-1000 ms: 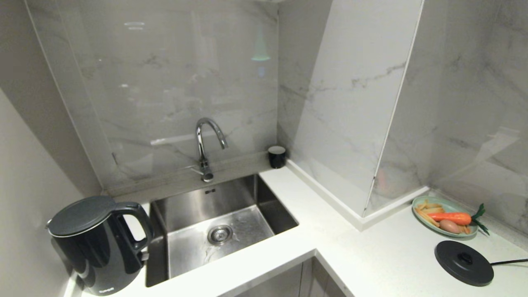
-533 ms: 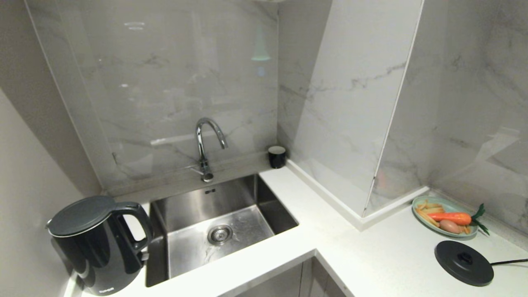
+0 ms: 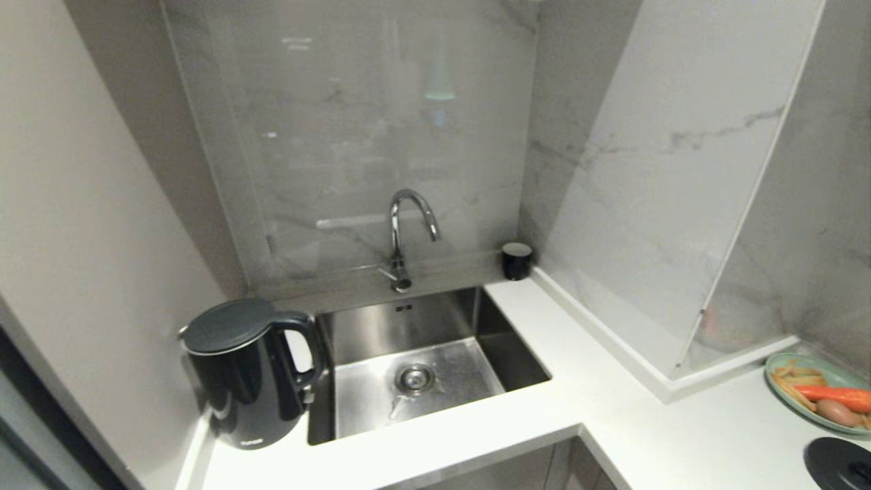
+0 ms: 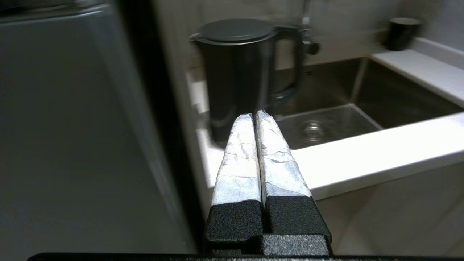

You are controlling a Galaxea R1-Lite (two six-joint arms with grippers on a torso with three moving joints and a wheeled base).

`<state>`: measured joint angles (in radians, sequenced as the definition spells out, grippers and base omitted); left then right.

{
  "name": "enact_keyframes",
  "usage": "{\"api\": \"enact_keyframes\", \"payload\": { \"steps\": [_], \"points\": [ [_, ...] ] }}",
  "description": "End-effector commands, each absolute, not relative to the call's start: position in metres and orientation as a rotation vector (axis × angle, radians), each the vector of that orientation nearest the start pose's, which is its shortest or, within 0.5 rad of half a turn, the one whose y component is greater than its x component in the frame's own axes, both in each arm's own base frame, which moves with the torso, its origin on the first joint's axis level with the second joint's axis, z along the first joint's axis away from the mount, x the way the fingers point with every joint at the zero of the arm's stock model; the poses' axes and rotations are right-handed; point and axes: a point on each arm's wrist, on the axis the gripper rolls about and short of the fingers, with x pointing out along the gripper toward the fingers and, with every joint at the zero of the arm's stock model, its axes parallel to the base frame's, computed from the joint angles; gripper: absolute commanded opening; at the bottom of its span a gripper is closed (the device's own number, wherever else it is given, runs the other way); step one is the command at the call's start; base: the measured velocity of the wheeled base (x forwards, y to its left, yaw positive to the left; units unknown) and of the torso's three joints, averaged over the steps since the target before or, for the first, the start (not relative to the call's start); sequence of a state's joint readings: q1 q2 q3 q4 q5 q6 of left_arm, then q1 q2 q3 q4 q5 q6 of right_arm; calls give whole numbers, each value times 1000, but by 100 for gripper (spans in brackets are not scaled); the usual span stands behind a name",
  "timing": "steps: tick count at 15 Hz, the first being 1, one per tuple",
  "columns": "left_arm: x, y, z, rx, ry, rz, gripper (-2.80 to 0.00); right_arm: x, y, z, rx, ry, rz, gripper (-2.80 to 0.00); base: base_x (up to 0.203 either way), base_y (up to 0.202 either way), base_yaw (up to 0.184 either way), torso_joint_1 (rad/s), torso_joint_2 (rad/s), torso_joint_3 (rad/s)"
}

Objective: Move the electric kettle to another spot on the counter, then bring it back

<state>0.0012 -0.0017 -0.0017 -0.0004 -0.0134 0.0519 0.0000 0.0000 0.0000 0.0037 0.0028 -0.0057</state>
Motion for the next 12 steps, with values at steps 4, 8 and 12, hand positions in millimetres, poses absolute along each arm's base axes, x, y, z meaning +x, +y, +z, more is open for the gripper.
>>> {"api": "enact_keyframes", "payload": {
  "steps": [4, 8, 12],
  "points": [
    [-23, 0, 76, 52, -2, -12, -280, -23, 0, 75, -6, 3, 3, -280, 0, -8, 172, 1, 1, 4],
    [-23, 0, 76, 52, -2, -12, -280, -23, 0, 75, -6, 3, 3, -280, -1, -6, 142, 4, 2, 2],
    [-23, 0, 76, 52, -2, -12, -280, -23, 0, 75, -6, 3, 3, -280, 0, 0, 0, 0, 0, 0]
  ]
}}
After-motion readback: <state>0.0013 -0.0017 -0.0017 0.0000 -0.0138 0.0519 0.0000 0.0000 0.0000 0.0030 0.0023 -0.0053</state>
